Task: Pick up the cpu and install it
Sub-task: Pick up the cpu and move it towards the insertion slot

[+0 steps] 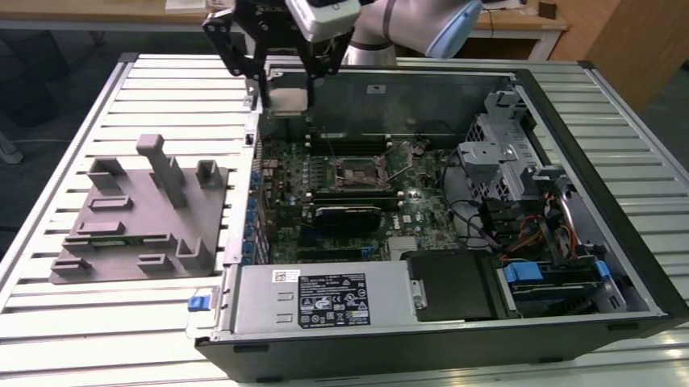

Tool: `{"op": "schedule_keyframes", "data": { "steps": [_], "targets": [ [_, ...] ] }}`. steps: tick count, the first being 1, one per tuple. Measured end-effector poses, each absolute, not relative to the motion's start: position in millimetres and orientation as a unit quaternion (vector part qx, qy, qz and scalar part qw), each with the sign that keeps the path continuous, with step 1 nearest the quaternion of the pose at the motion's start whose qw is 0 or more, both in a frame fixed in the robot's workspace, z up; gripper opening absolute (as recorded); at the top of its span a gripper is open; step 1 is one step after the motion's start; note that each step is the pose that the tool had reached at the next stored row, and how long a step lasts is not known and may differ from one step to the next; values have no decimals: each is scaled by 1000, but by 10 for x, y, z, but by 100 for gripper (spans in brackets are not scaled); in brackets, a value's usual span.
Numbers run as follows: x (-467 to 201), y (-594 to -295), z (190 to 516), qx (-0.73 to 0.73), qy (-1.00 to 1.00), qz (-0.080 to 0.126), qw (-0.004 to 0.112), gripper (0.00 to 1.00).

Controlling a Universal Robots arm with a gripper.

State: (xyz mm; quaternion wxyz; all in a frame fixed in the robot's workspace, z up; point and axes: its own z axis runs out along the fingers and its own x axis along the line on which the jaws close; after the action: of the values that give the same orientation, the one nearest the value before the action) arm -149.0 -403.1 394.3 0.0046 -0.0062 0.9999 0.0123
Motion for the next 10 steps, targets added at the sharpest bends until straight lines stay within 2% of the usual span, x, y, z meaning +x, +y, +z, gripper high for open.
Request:
{"op": "schedule_keyframes", "data": {
  "steps": [10],
  "targets": [
    [-1062, -3910, 3902, -6, 1000, 12, 5, 53]
  ]
}}
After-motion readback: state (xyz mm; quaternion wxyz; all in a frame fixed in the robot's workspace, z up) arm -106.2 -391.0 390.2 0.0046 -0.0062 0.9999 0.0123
